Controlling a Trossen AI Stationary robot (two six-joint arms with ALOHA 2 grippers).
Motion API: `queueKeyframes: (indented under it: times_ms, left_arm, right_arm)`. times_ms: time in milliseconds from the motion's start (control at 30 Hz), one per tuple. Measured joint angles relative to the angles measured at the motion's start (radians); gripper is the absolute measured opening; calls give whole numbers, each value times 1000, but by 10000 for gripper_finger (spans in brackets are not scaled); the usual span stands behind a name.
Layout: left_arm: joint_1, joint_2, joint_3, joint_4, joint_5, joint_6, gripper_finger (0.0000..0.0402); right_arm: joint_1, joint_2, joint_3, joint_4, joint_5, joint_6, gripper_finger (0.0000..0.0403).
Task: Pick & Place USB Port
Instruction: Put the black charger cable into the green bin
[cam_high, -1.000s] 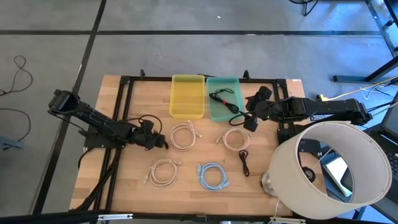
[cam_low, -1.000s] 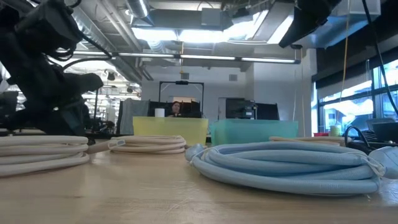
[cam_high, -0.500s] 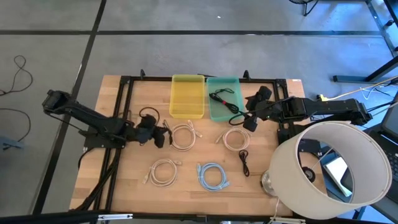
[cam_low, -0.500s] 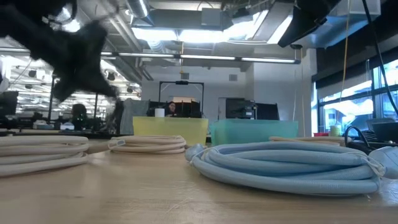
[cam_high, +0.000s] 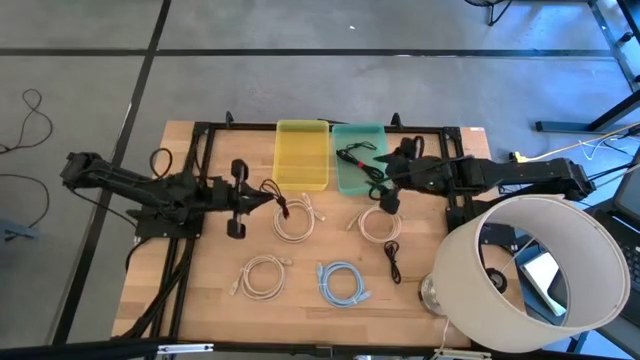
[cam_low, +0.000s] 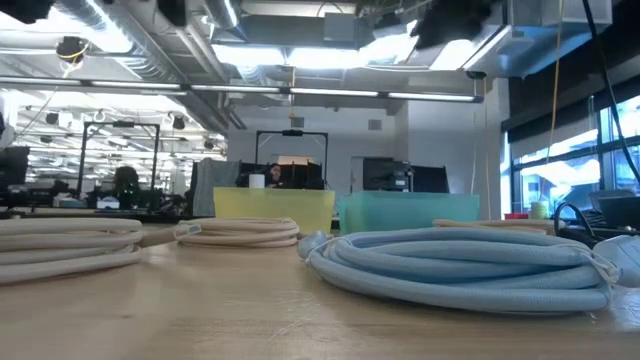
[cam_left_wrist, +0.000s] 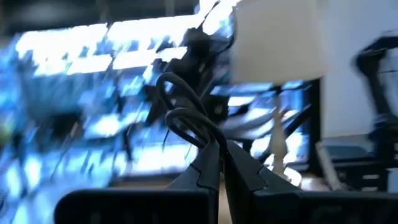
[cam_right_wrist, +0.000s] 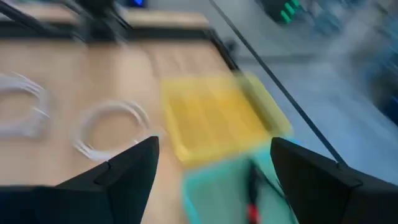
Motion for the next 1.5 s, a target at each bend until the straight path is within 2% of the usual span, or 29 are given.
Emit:
queueKeyframes:
  times_ms: [100, 233, 367, 567, 800, 900, 1067, 1133, 1233, 1433, 1500]
  left_arm:
    - [90, 45, 0, 105, 159, 31, 3]
    - [217, 137, -1, 199, 281, -31, 3]
    - [303, 254, 25, 331, 460, -115, 3]
    - [343, 442, 174, 327, 597, -125, 3]
    - [393, 586, 298, 268, 642, -93, 3]
    - [423, 618, 309, 269, 658, -97, 3]
    - [447, 634, 311, 332, 703, -139, 3]
    - [443, 634, 311, 345, 709, -140, 3]
    - [438, 628, 311, 346, 717, -142, 3]
    - [424, 627, 311, 346, 728, -143, 3]
    - [420, 627, 311, 347, 739, -145, 5]
  right_arm:
    - [0, 45, 0, 167, -109, -52, 312]
    - [-1, 116, 0, 340, -241, -96, 312]
    - [-1, 176, 0, 446, -263, -107, 312]
    - [-1, 245, 0, 564, -316, -120, 312]
    - [0, 255, 0, 596, -360, -66, 312]
    - [0, 255, 0, 602, -398, -42, 312]
    - [0, 255, 0, 600, -399, -38, 302]
    - [1, 255, 0, 602, -402, -42, 280]
    - [1, 255, 0, 604, -402, -44, 223]
    - [1, 255, 0, 603, -396, -81, 38]
    - [1, 255, 0, 602, -391, -97, 25]
